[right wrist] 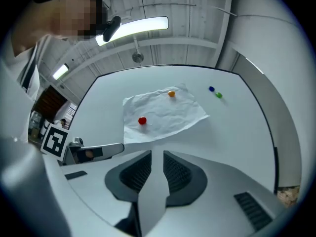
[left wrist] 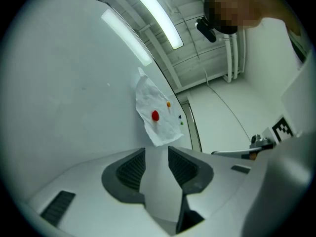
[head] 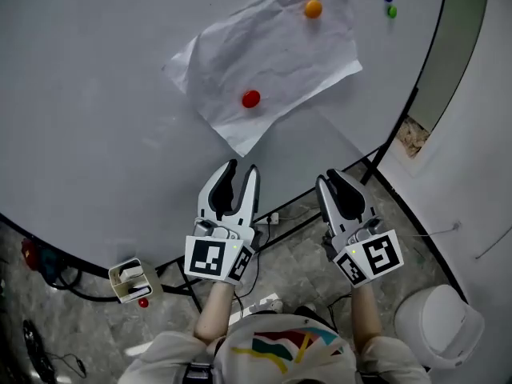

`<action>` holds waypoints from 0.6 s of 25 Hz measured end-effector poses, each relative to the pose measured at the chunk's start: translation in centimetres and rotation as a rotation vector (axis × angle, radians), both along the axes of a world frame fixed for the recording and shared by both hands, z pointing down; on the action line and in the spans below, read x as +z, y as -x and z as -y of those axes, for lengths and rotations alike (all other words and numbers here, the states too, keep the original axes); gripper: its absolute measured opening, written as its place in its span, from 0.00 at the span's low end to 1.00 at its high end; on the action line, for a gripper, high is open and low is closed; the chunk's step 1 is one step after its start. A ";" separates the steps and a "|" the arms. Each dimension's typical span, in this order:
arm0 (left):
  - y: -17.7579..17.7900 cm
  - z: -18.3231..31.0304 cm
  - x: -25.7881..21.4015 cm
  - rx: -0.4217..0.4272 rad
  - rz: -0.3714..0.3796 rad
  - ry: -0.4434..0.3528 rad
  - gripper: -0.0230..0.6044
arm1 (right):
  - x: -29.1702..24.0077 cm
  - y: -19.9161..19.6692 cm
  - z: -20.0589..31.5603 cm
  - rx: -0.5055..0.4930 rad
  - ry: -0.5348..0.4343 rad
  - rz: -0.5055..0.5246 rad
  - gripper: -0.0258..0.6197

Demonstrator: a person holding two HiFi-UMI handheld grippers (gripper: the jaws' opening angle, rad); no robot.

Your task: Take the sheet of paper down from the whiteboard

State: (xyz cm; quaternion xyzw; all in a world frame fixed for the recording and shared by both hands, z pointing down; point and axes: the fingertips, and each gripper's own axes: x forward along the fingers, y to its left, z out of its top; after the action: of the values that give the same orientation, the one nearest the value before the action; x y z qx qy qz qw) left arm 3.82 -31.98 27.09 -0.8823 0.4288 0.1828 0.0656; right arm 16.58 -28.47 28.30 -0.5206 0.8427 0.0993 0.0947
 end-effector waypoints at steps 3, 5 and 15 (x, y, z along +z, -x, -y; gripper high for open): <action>-0.1 0.6 -1.3 -0.047 -0.008 0.018 0.32 | -2.7 1.3 1.3 -0.135 -0.056 0.005 0.13; -0.2 1.2 -2.0 -0.077 -0.013 0.034 0.32 | -4.1 2.2 1.7 -0.215 -0.092 0.001 0.13; 0.1 2.3 -3.0 -0.157 -0.092 0.027 0.29 | -10.1 5.3 3.8 -0.230 -0.329 -0.170 0.13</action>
State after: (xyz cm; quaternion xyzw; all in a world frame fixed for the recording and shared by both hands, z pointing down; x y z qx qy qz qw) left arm 3.74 -34.28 24.13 -0.8374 0.5017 0.2116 0.0482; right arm 11.26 -32.23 18.17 -0.3882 0.8739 0.2679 0.1176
